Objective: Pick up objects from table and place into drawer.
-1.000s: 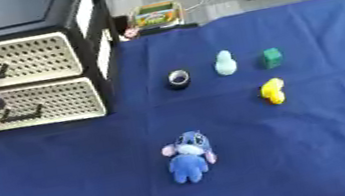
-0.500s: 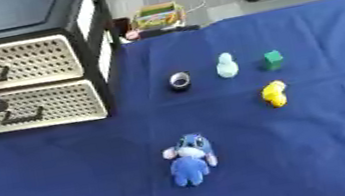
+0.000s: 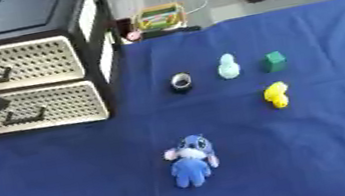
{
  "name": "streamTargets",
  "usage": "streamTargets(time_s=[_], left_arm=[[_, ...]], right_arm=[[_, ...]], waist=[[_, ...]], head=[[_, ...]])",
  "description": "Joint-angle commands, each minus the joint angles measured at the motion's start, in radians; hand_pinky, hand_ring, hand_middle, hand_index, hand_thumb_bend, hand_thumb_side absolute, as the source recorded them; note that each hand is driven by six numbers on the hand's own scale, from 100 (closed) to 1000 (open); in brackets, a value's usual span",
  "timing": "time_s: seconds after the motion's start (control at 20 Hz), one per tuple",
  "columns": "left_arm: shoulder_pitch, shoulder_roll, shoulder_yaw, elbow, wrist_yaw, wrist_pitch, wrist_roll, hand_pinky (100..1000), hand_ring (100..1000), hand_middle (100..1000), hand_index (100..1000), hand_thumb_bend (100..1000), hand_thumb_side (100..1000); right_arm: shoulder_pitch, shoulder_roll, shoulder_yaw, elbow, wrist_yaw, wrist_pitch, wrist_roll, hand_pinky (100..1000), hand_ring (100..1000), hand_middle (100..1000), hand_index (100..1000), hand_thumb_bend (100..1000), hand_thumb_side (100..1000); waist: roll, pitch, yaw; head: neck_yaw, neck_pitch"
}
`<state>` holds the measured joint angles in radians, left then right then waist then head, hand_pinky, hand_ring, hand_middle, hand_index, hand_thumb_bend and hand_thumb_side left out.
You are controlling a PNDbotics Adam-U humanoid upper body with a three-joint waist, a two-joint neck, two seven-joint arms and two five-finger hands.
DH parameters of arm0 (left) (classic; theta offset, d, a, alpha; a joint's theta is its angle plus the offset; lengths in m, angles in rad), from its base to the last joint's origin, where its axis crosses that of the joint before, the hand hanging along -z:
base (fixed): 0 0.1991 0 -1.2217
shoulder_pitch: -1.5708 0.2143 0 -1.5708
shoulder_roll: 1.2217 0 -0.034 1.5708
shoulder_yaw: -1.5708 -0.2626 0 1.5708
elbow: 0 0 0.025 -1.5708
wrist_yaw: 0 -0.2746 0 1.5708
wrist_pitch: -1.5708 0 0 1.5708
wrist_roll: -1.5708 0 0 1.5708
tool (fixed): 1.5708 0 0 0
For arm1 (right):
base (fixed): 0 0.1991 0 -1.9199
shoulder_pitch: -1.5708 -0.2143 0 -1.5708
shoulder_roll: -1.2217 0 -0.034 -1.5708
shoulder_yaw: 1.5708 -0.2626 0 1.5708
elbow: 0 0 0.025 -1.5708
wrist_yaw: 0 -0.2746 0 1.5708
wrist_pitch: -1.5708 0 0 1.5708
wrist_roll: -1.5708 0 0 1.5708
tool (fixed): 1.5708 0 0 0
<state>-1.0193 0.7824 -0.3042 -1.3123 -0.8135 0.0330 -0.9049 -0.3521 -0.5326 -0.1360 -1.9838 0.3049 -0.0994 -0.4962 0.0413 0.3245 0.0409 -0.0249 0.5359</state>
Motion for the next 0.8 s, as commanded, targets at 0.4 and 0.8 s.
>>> streamTargets(time_s=[0.4,0.8], left_arm=[[0.047,0.083,0.01,-0.073,0.026,-0.007,-0.002,100,100,100,740,508,949],[0.109,0.13,0.003,-0.177,0.064,0.006,-0.002,100,100,100,742,502,958]], right_arm=[[-0.01,-0.023,-0.013,-0.016,0.003,-0.001,-0.003,566,593,541,771,314,951],[-0.012,-0.022,-0.015,-0.016,0.001,-0.002,-0.006,567,594,542,771,313,953]], waist=[[-0.003,-0.025,0.006],[-0.007,-0.026,0.008]], head=[[-0.012,0.009],[-0.012,0.011]])
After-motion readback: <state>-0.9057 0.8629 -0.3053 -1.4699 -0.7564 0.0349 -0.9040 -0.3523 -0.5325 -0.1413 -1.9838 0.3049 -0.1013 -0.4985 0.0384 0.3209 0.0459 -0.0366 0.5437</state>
